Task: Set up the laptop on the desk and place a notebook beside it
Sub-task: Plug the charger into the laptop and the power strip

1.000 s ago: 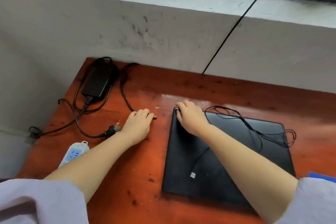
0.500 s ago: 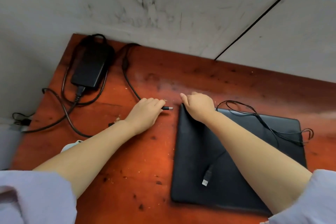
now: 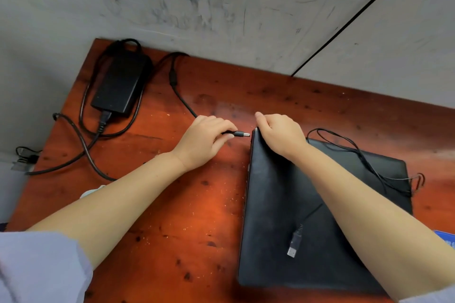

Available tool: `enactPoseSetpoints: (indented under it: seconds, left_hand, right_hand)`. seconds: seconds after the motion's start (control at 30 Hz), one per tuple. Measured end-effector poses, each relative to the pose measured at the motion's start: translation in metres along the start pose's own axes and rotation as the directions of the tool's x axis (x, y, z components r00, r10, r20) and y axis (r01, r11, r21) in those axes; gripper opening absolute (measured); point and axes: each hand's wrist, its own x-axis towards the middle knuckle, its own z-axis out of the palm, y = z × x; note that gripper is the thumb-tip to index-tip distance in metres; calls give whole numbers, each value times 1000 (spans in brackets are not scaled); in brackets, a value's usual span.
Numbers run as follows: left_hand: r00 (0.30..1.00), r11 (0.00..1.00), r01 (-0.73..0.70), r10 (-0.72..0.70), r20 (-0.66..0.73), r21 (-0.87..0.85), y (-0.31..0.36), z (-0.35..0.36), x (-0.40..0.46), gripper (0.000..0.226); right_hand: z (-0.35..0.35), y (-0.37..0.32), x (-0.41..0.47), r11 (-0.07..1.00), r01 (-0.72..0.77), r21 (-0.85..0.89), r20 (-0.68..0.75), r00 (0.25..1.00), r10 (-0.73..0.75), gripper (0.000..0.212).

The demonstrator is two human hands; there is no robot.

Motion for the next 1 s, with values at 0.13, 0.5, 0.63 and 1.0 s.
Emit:
enactPoseSetpoints:
  seconds: [0.13,0.5,0.63,1.0]
  left_hand:
    - [1000,997,7,-5,23,-77,9,-4,0,15]
    - [999,992,-23,20,-29,-122,29,-12,10,15]
    - [999,995,-33,31,-22,-97,33,-16,14,16]
    - [991,999,-39,34,133,37,39,-17,33,16]
  right_hand:
    - [-11,2,-1,999,-2,40,-35,999,3,53]
    - [-31,4,-3,997,-23,80,-71,997,28,51]
    - [-35,5,-4,995,-25,98,-89,995,33,52]
    - [-20,5,3,998,-13,58,-108,994,19,54]
